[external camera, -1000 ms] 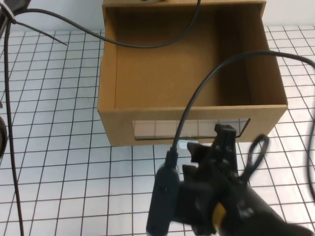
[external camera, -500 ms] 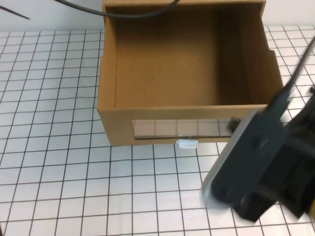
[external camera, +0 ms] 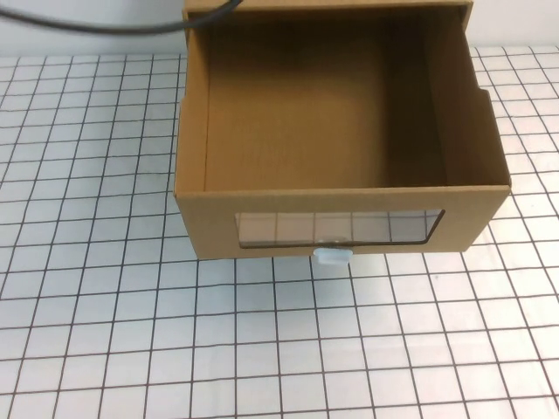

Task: Open the shoe box
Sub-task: 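Pull the top drawer of the cardboard box fully open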

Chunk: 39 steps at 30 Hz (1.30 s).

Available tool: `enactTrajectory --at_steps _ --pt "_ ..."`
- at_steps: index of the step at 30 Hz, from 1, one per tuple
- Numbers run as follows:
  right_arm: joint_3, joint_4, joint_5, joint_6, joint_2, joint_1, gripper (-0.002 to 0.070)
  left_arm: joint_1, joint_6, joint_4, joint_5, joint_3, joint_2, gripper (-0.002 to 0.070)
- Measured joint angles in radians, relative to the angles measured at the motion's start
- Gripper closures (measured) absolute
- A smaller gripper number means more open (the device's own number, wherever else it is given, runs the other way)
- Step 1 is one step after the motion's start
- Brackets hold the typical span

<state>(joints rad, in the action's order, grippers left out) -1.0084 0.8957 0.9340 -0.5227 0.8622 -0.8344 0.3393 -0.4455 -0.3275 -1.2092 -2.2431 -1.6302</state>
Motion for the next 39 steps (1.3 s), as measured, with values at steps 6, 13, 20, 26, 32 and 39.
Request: enactTrajectory --at_steps 6,13,20,26,32,39 --pt "0.064 -0.154 -0.055 0.043 -0.121 0.172 0.0689 0.000 -0.027 0.011 0.306 0.480 0.289 0.0678" --pt "0.229 -0.290 -0.205 0.044 -0.254 0.190 0.0689 0.000 -0.073 0.008 0.796 1.151 0.663 0.0678" --pt "0.382 -0.364 -0.322 0.040 -0.347 0.190 0.0689 0.000 -0.077 0.002 1.113 1.666 1.030 0.0678" --pt "0.450 -0.388 -0.380 0.019 -0.371 0.192 0.0690 0.000 -0.035 -0.002 1.170 1.950 1.302 0.0678" --pt "0.492 -0.403 -0.437 0.019 -0.371 0.194 0.0690 0.000 0.017 -0.018 1.209 2.166 1.470 0.0678" --pt "0.512 -0.423 -0.486 0.019 -0.371 0.194 0.0689 0.000 0.042 -0.046 1.191 2.270 1.499 0.0678"
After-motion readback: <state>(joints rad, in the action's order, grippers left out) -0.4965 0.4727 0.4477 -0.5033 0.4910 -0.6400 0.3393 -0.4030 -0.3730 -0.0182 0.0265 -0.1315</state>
